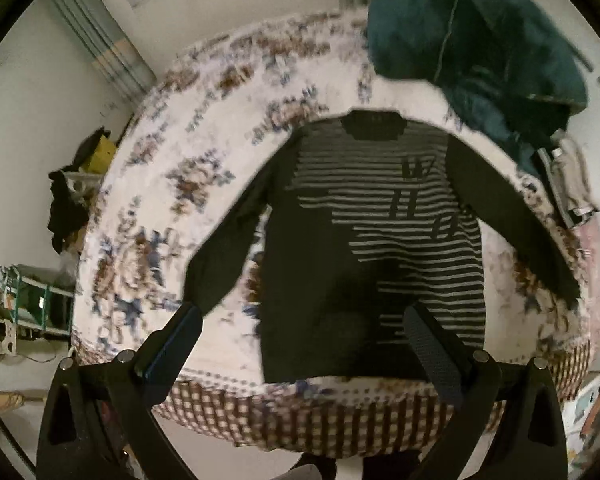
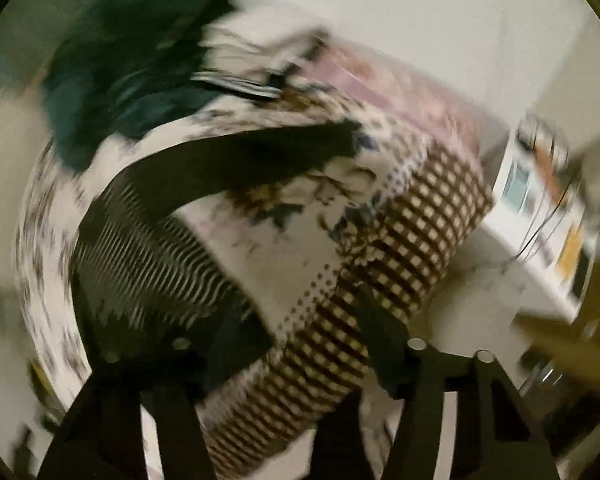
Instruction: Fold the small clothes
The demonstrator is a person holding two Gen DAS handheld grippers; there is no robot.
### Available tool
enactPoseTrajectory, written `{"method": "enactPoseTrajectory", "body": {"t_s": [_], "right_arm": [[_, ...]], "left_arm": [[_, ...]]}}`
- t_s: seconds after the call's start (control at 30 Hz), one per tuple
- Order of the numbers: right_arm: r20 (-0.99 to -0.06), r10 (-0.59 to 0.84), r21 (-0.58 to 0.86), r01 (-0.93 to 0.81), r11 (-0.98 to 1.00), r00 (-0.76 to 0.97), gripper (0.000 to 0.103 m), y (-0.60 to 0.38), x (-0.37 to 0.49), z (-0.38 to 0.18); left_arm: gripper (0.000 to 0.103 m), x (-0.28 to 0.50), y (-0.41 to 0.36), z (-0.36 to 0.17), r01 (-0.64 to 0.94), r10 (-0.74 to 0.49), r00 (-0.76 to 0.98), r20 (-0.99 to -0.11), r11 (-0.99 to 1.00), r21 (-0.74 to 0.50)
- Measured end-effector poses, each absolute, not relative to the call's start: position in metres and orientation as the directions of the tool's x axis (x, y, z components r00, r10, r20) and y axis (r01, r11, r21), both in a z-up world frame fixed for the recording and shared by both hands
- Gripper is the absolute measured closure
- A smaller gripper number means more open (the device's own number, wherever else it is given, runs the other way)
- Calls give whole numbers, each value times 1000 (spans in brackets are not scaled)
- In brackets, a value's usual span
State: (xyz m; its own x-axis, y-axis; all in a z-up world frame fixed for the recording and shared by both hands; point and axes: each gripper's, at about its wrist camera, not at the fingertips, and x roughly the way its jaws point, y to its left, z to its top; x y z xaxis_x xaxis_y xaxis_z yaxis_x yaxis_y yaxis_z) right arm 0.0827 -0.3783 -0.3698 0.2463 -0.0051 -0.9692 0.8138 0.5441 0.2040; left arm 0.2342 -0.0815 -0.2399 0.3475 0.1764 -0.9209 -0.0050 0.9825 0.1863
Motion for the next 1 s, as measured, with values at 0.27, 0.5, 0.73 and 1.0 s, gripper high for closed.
{"method": "enactPoseTrajectory", "body": {"t_s": [0.27, 0.5, 0.73, 1.0], "right_arm": [[-937, 105, 348, 921, 176, 334, 43, -517, 128, -569], [-892, 90, 433, 895, -108, 443, 43, -566, 158, -694], [-868, -112, 493, 865, -96, 483, 93, -569, 198, -692], [-841, -140, 440, 812, 383, 522, 95, -475, 352, -570]], "left_arm": [[0, 310, -113, -382, -37, 242, 200, -950, 970, 239], [0, 346, -115, -485, -109, 230, 79, -970, 969, 221], [0, 360, -94, -523, -107, 196, 91, -976, 977, 186], [0, 358, -3, -493, -225, 212, 187, -959, 960, 168]]}}
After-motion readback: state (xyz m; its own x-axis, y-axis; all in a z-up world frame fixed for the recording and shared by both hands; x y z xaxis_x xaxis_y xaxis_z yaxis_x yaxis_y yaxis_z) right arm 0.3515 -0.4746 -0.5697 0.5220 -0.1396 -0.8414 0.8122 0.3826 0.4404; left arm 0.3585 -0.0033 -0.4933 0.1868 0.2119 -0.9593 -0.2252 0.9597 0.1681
